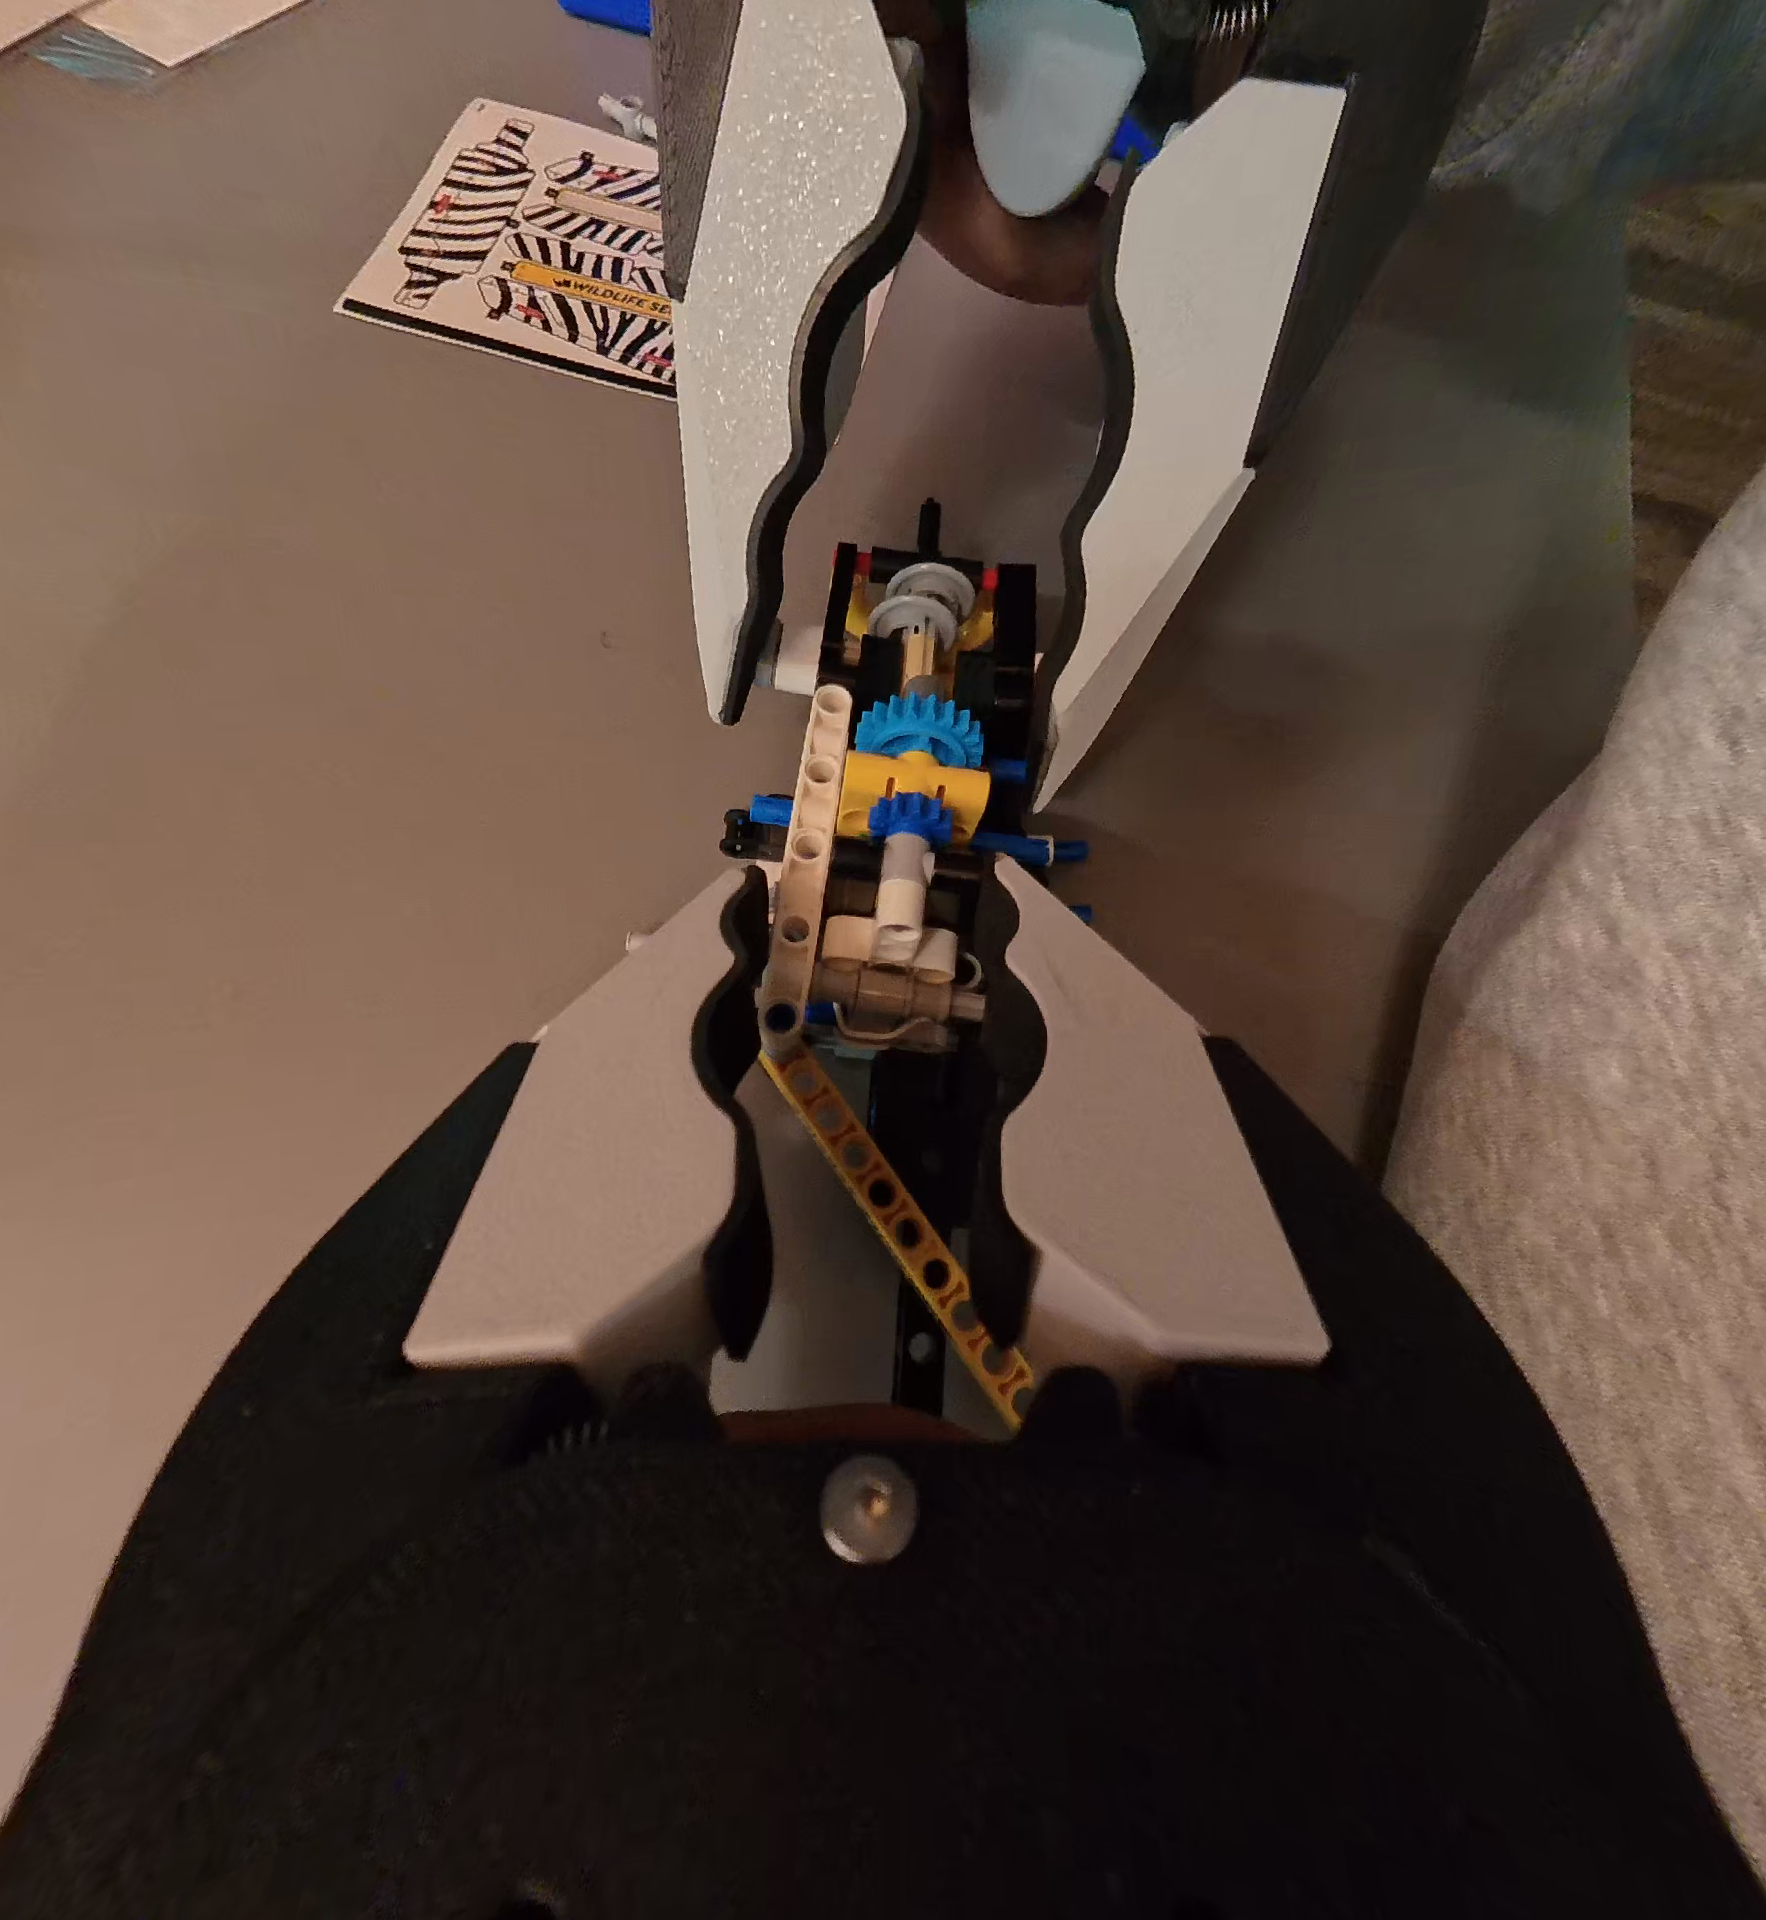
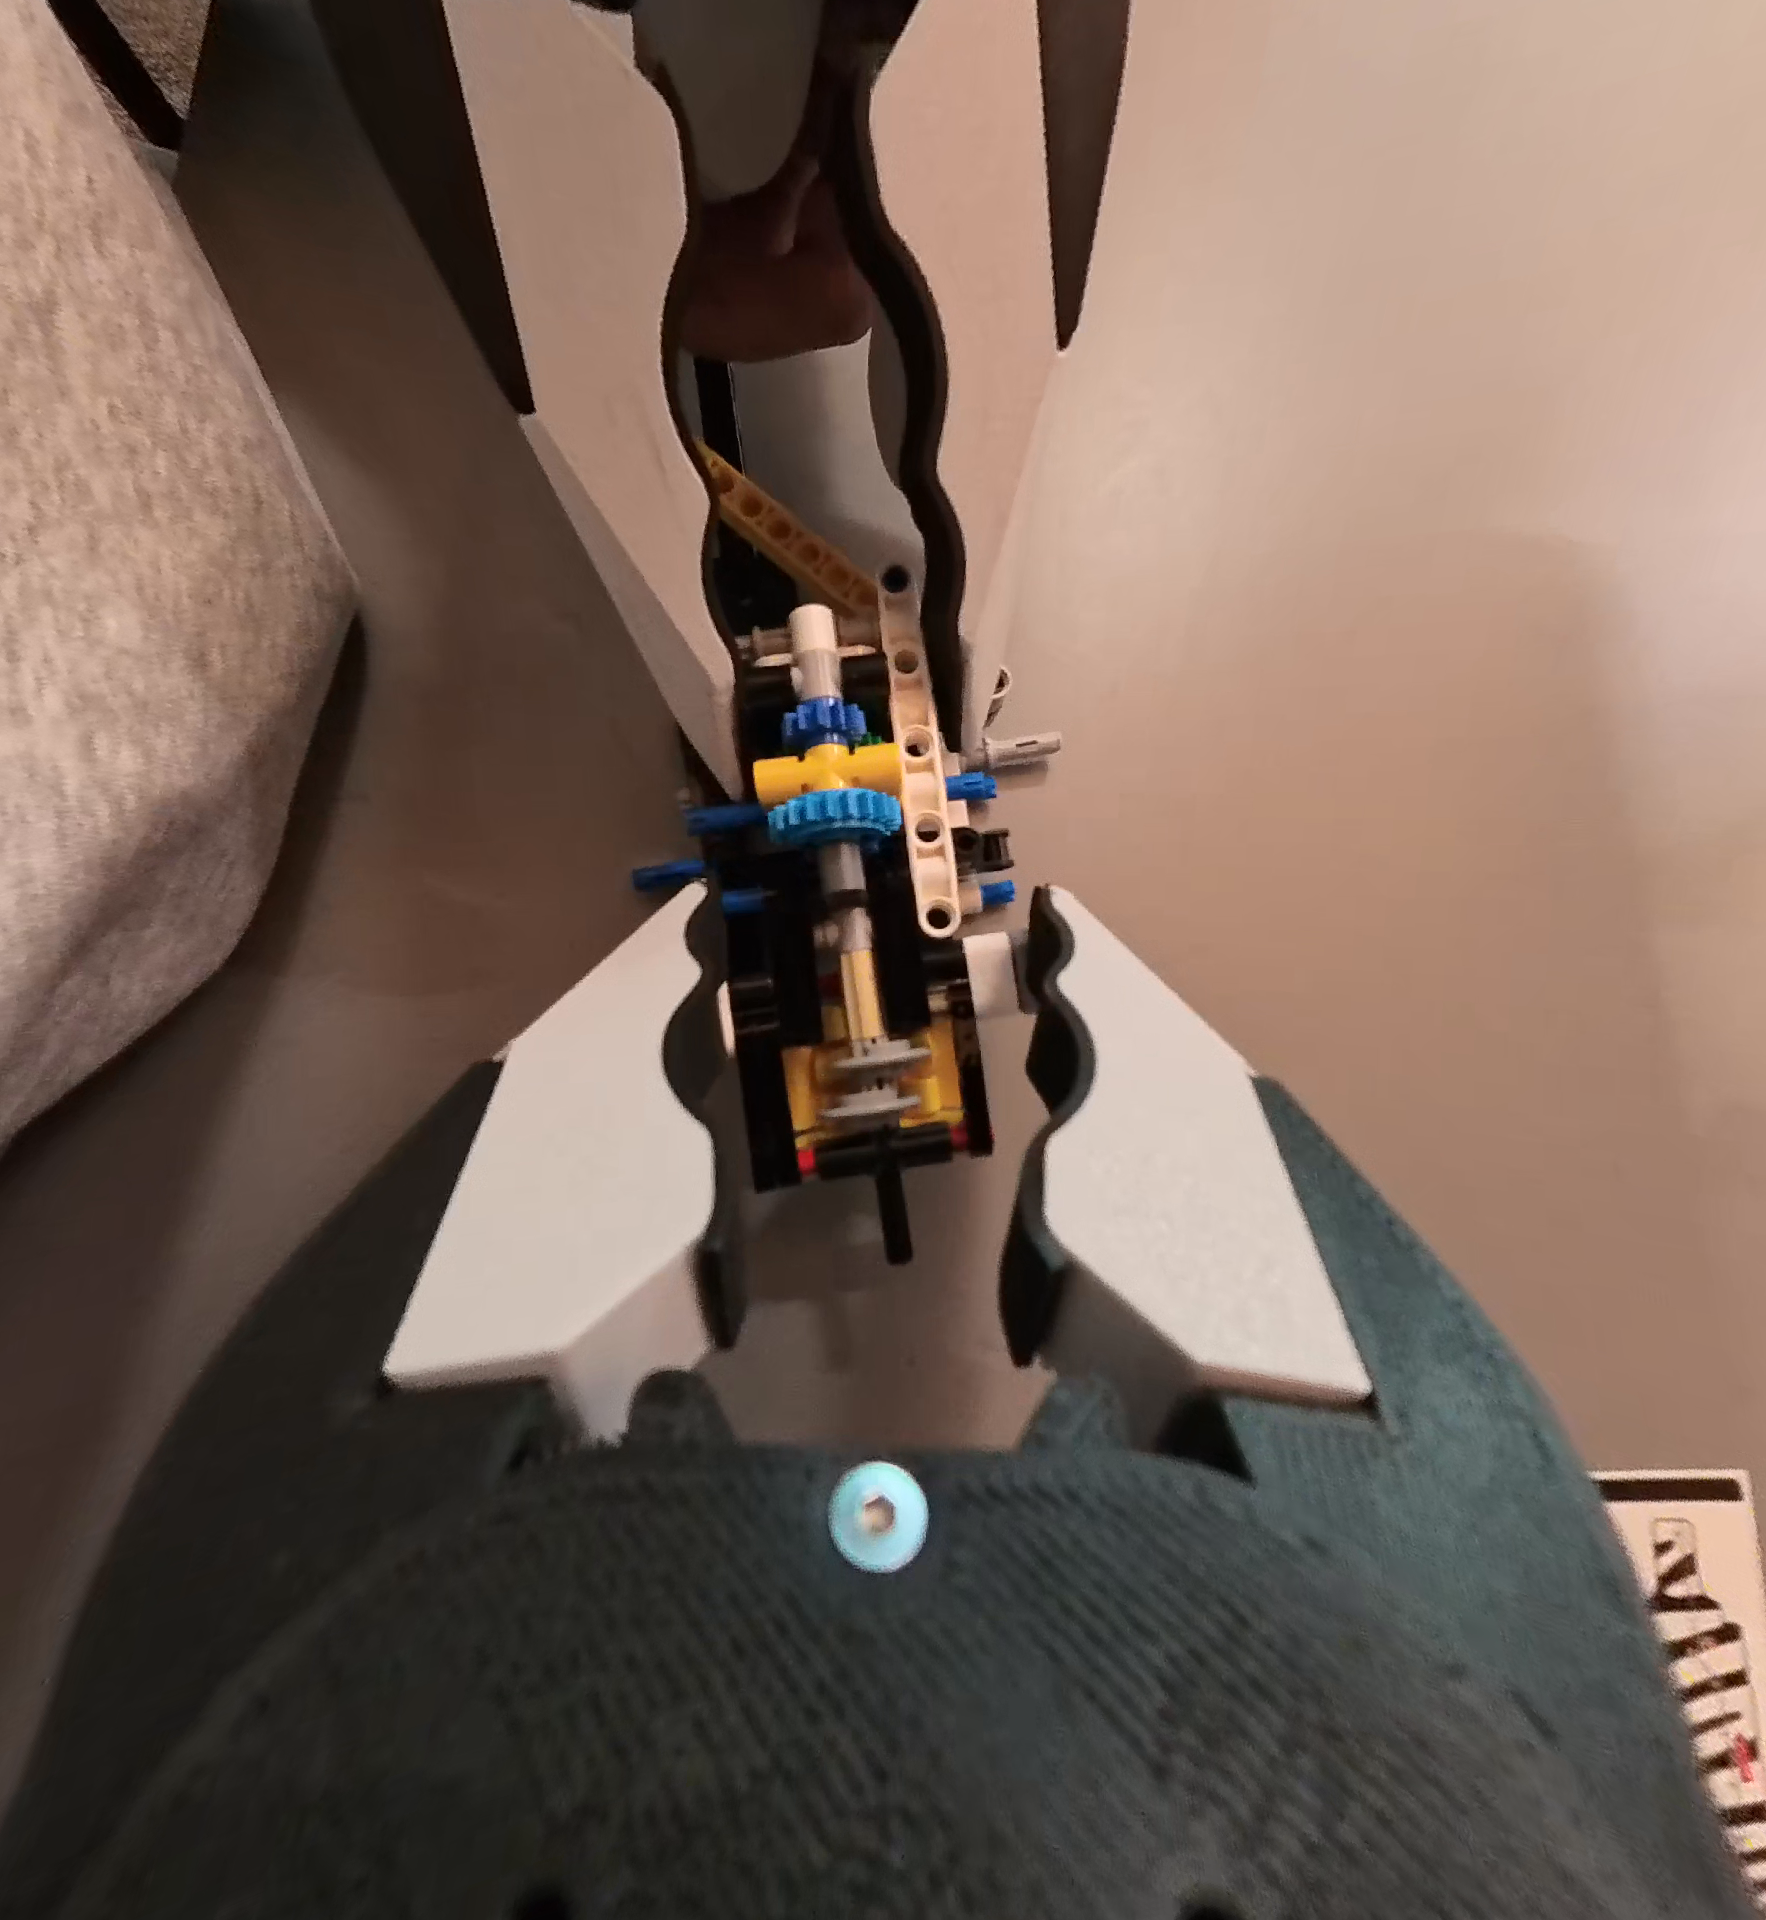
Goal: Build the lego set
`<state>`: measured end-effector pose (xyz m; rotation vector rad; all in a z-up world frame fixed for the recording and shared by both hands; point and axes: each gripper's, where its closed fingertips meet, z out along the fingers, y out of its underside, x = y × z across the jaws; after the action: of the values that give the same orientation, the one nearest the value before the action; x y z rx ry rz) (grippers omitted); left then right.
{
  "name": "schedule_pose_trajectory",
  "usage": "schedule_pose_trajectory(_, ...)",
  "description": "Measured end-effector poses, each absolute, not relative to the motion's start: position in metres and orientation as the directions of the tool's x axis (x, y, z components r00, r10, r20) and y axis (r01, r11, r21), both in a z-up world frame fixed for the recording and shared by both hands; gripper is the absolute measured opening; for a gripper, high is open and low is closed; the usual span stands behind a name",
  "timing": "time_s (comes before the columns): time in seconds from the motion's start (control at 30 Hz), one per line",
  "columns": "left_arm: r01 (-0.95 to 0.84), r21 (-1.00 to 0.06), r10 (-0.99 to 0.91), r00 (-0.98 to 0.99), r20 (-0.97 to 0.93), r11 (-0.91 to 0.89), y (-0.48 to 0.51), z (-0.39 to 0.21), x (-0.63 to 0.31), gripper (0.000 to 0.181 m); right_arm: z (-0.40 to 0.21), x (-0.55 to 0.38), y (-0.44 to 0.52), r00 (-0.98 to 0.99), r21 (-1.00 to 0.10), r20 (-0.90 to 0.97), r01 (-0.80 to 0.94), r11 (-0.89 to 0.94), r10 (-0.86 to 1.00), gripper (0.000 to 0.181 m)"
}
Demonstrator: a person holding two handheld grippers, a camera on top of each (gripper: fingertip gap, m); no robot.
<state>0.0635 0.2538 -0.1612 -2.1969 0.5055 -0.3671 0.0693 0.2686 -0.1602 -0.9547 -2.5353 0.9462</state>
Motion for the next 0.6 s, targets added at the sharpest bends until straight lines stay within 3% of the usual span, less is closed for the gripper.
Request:
schedule_pose_trajectory(0.47, -0.225, -0.786, -0.470, 0.878, 0.094, -0.576, 0.2531, -0.1610, 0.0612, 0.041, -0.1601, 0.0673, 0.2677, -0.737, -0.672, 0.034, 0.483, 0.562, 0.675, 0.061)
schedule_pose_trajectory(0.6, -0.236, -0.783, -0.475, 0.876, 0.086, -0.576, 0.2535, -0.1608, 0.0617, 0.041, -0.1648, 0.0717, 0.2693, -0.740, -0.634, 0.034, 0.504, 0.587, 0.671, 0.076)
